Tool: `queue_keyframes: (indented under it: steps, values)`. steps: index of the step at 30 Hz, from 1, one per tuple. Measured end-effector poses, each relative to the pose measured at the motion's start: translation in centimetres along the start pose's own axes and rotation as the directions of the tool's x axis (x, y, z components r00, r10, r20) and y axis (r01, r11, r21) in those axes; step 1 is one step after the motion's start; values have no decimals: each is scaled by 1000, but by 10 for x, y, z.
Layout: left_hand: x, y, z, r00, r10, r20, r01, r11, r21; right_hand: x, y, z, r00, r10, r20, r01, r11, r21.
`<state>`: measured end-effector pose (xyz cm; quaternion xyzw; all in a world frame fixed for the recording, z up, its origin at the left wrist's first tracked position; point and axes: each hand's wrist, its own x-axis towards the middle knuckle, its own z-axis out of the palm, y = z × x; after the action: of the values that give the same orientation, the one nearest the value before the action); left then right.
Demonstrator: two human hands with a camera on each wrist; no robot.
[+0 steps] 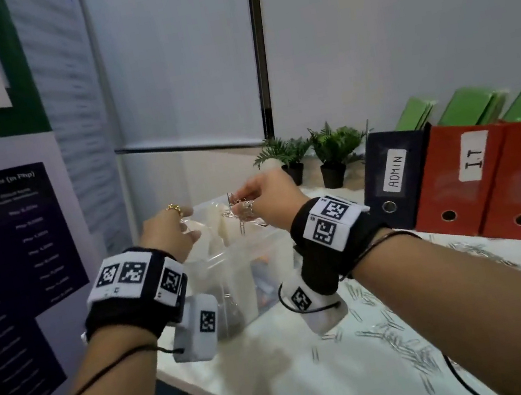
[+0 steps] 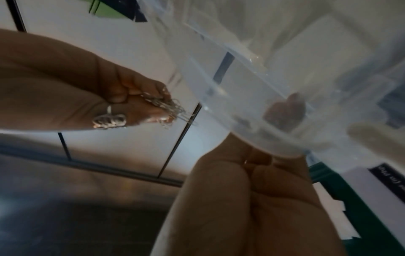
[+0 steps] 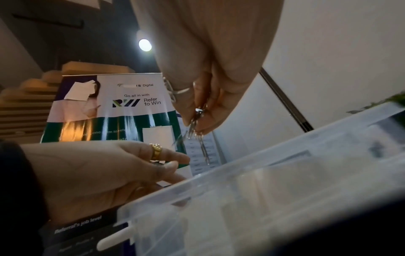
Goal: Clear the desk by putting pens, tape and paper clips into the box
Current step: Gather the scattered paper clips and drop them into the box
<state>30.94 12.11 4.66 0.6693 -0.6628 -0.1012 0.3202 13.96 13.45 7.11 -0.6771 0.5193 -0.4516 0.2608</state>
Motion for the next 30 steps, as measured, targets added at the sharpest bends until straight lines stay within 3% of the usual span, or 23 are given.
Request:
queue_keyframes:
  steps: [6,11,17,21,25,30]
  values:
    - [10,-17,8,998,-48,-27,42,978,-204,15,-12,40,993,2,116,7,997,-77]
    - [9,-18,12,998,0,-68,-13,981,-191,16,2,49,967,80,241,-14,964,-267]
    - [1,-18,13,992,28,-123,-57,969,-239,16,8,50,956,44,290,31,968,-248]
    - [-10,-16,16,981,55,-189,-107,954,-281,13,14,46,962,1,272,54,980,-194]
    - [-24,-4,14,976,113,-184,-152,965,-214,5,12,32,963,-27,270,68,987,-146]
    - [-45,31,14,943,260,-205,-288,951,-117,-11,25,-19,994,-82,77,92,985,-144]
